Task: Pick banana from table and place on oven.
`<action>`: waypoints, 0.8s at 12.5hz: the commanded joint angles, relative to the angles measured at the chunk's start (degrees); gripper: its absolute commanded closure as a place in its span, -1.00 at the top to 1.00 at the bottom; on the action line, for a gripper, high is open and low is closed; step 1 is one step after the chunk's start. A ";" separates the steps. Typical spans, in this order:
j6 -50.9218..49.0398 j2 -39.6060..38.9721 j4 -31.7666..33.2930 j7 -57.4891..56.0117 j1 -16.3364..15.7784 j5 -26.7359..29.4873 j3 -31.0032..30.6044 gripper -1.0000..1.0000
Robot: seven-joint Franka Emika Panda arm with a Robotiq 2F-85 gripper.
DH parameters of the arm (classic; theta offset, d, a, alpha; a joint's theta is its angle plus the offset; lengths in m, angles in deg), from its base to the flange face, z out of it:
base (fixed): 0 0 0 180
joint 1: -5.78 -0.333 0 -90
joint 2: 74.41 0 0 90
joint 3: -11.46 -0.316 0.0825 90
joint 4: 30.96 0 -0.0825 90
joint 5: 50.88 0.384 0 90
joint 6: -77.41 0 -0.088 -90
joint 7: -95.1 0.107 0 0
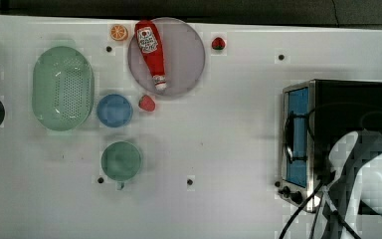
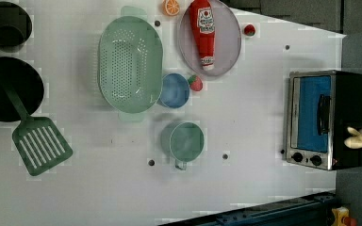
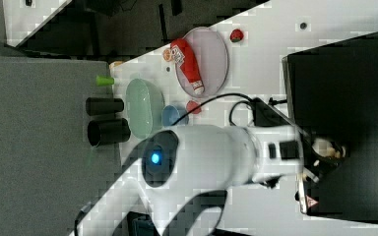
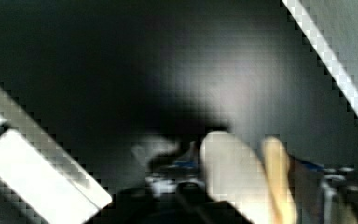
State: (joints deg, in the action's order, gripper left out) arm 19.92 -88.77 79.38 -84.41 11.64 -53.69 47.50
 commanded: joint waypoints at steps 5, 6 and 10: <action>-2.21 7.24 -2.75 -3.72 -3.21 -0.21 -2.31 1.00; -4.80 9.61 -2.75 -2.49 -4.22 -0.69 -3.33 1.00; -16.24 18.00 -2.60 17.62 -7.78 -1.25 -12.13 1.00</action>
State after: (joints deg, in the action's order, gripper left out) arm 6.31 -71.50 77.93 -77.16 6.43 -55.23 37.27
